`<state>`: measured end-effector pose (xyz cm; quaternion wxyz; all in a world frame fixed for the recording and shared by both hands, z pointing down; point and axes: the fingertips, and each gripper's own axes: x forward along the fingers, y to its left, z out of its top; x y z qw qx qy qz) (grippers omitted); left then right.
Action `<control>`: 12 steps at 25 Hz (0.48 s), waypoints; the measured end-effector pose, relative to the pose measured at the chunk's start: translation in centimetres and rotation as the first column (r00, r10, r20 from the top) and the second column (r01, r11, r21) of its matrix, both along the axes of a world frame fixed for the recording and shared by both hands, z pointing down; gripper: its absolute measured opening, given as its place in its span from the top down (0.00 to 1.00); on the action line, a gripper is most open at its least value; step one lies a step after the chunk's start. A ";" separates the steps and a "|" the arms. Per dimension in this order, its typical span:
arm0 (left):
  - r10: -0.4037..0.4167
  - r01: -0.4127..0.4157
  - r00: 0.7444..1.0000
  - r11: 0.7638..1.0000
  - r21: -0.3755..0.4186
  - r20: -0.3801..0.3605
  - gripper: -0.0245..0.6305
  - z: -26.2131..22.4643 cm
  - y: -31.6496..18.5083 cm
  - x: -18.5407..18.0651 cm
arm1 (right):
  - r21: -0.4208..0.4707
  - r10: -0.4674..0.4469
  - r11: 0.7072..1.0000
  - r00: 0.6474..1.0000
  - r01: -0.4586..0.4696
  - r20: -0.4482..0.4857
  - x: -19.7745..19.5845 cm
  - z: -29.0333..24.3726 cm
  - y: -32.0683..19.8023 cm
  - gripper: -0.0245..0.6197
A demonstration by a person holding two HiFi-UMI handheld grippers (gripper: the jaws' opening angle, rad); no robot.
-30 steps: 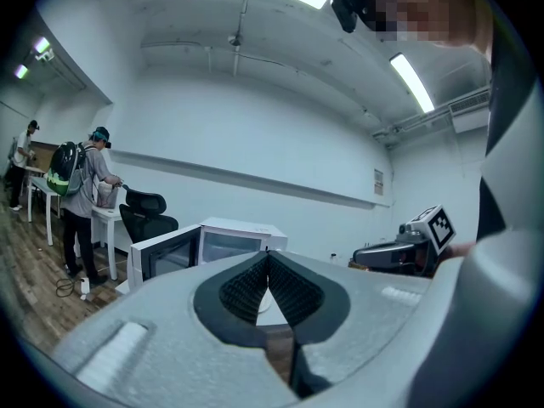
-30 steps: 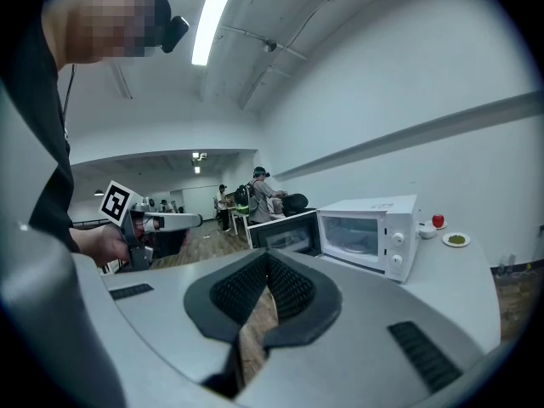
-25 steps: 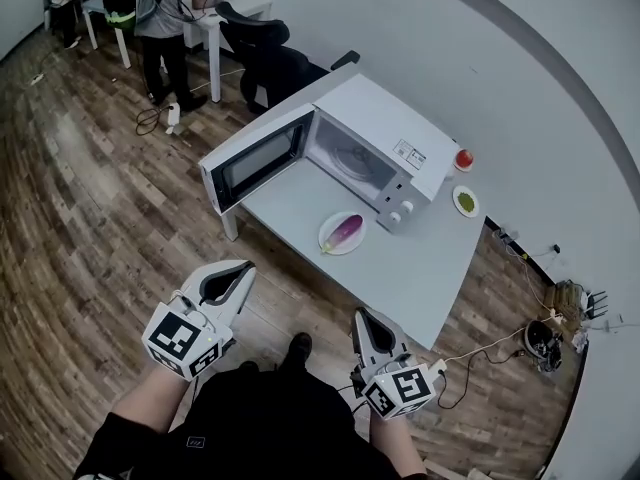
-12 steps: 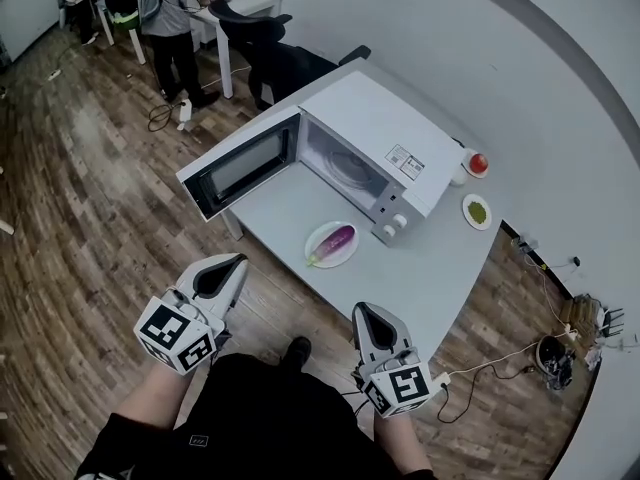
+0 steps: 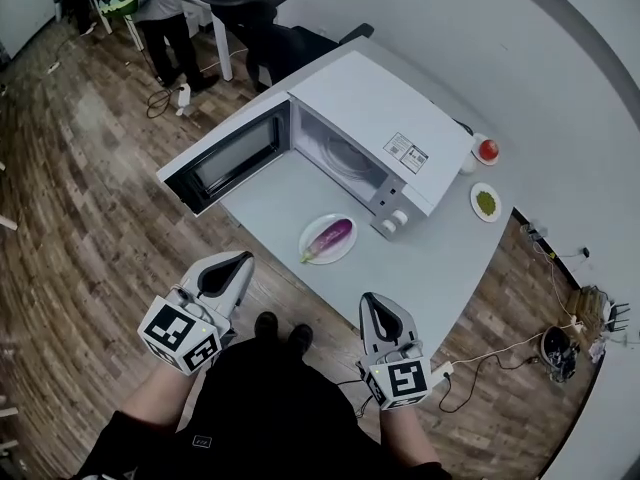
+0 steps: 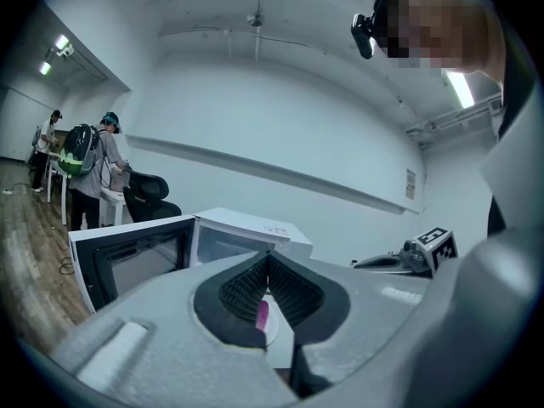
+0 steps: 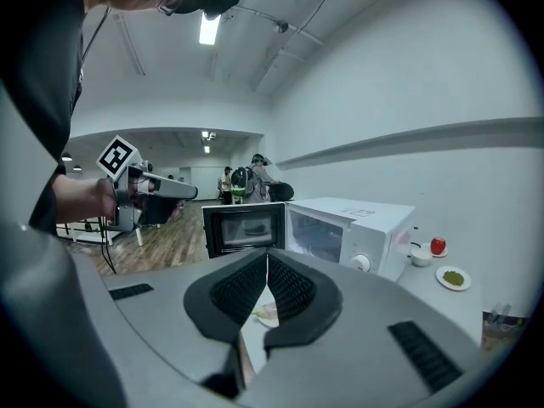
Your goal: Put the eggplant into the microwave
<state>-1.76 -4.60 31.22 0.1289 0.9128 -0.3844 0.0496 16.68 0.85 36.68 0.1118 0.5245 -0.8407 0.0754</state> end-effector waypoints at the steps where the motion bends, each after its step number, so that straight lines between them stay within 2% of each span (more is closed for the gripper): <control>1: 0.004 -0.004 1.000 1.000 -0.003 0.003 0.95 0.4 -0.4 0.0 | 0.002 0.000 1.000 1.000 0.000 -0.013 -0.1 0.1 -0.5 0.94; 6: 0.040 -0.039 0.999 0.999 -0.009 0.016 0.95 2.6 -2.7 0.3 | -0.004 -0.022 1.000 0.998 0.021 -0.053 -1.4 1.6 -2.7 0.94; 12: 0.077 -0.078 0.994 0.997 0.009 0.071 0.95 4.1 -3.7 1.1 | -0.042 -0.060 0.998 0.992 0.055 -0.115 -2.3 4.0 -4.1 0.94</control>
